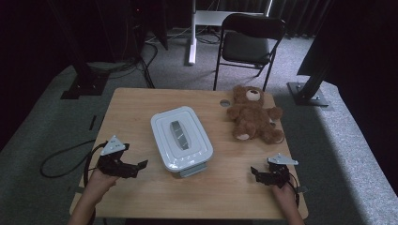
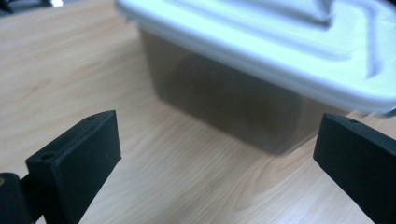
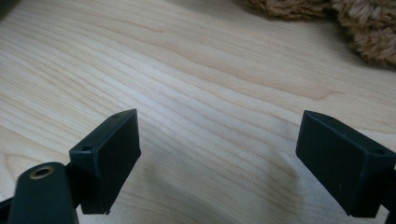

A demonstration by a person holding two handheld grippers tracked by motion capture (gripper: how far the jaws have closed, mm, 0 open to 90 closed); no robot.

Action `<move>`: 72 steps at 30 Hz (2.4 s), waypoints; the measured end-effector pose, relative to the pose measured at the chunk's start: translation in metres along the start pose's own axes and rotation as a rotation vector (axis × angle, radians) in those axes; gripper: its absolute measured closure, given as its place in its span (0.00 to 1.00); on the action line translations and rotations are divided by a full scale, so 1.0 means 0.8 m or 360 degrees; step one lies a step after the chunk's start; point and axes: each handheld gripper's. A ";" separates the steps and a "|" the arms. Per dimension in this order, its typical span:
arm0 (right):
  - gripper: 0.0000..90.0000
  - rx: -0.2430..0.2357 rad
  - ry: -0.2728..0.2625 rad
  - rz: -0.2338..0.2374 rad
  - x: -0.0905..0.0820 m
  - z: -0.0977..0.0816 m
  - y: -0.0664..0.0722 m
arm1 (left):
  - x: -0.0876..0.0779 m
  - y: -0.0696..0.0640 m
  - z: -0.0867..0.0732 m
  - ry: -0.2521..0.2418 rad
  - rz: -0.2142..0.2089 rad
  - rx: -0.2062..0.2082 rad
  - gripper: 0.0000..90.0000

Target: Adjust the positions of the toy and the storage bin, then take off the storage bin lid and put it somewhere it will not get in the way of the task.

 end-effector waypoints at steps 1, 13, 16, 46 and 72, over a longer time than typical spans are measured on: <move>0.15 -0.0007 0.0018 -0.0016 0.002 0.000 0.001 | 0.000 -0.003 0.004 -0.0006 -0.0004 0.0014 0.02; 0.14 -0.0009 0.0114 -0.0036 0.008 0.002 0.001 | 0.025 -0.036 0.055 -0.0008 -0.0116 0.0103 0.02; 0.14 -0.0010 0.0117 -0.0038 0.009 0.003 0.001 | 0.034 -0.041 0.063 0.0004 -0.0127 0.0118 0.02; 0.14 -0.0014 0.0116 -0.0032 0.010 0.003 0.001 | 0.102 -0.062 0.100 0.0145 -0.0185 0.0135 0.02; 0.14 -0.0014 0.0115 -0.0034 0.010 0.003 0.001 | 0.138 -0.069 0.104 0.0201 -0.0185 0.0093 0.07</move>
Point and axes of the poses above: each handheld gripper's, and its own axes: x roughly forward along the jaws, z roughly out of its top, y roughly to its left, and after that the axes turned 3 degrees about -y, right-handed
